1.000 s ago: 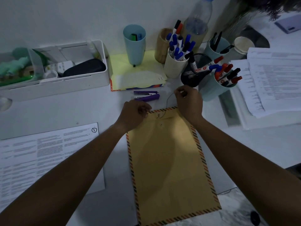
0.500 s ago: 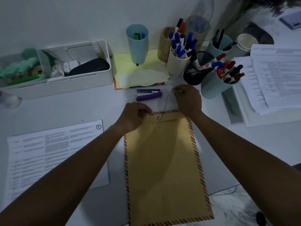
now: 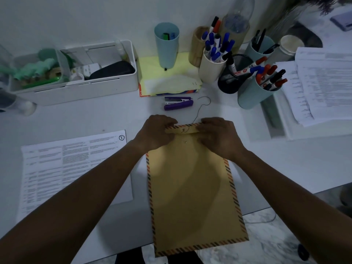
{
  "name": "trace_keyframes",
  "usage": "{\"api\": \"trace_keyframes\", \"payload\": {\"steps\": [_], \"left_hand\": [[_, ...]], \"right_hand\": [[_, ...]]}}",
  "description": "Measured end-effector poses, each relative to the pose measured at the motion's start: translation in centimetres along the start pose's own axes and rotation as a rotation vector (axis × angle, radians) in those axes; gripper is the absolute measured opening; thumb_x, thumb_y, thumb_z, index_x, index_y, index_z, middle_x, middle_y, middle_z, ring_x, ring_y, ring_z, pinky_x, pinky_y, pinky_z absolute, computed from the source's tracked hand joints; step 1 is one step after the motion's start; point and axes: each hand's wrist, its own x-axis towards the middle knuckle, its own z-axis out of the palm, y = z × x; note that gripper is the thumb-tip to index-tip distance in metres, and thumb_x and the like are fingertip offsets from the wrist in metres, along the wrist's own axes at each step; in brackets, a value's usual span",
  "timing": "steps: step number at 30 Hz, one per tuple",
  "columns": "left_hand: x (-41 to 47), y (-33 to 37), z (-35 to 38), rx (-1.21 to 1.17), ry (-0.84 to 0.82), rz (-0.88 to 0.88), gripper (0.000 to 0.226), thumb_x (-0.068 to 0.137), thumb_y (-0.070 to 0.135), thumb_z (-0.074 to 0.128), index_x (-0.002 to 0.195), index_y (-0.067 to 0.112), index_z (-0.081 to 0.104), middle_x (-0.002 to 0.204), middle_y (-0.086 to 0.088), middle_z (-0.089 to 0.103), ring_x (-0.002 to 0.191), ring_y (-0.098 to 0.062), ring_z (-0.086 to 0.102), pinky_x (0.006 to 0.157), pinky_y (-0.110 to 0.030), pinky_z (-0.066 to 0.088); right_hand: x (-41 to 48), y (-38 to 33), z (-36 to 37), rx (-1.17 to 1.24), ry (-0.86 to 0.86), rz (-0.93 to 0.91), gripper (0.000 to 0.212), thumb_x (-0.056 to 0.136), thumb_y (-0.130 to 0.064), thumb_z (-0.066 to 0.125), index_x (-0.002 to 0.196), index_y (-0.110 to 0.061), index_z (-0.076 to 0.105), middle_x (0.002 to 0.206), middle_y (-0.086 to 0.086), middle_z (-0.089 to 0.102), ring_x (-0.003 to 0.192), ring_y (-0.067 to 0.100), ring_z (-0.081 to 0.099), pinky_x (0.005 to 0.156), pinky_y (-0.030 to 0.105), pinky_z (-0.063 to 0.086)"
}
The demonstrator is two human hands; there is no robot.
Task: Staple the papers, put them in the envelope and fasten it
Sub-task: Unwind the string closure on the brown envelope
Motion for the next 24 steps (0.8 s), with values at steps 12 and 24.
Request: {"api": "trace_keyframes", "payload": {"steps": [12,24], "left_hand": [[-2.1,0.6,-5.5,-0.107,-0.107,-0.115,0.026,0.091,0.020,0.067,0.117,0.019,0.071,0.112,-0.003,0.073,0.093,-0.007,0.068,0.085,-0.019,0.054],[-6.2,0.8,-10.4,-0.645,0.062,-0.535,0.024,0.080,0.021,0.080,0.095,0.004,0.076,0.085,-0.005,0.077,0.072,-0.016,0.074,0.059,-0.021,0.057]], "right_hand": [[3.6,-4.6,-4.5,0.621,-0.199,0.395,0.011,0.089,-0.023,0.070,0.096,-0.019,0.078,0.093,-0.006,0.074,0.086,0.005,0.068,0.078,0.019,0.049],[4.9,-8.6,-7.6,0.741,-0.223,0.484,0.028,0.080,-0.037,0.080,0.104,-0.023,0.075,0.098,-0.005,0.071,0.090,0.007,0.067,0.072,0.018,0.051]]}}
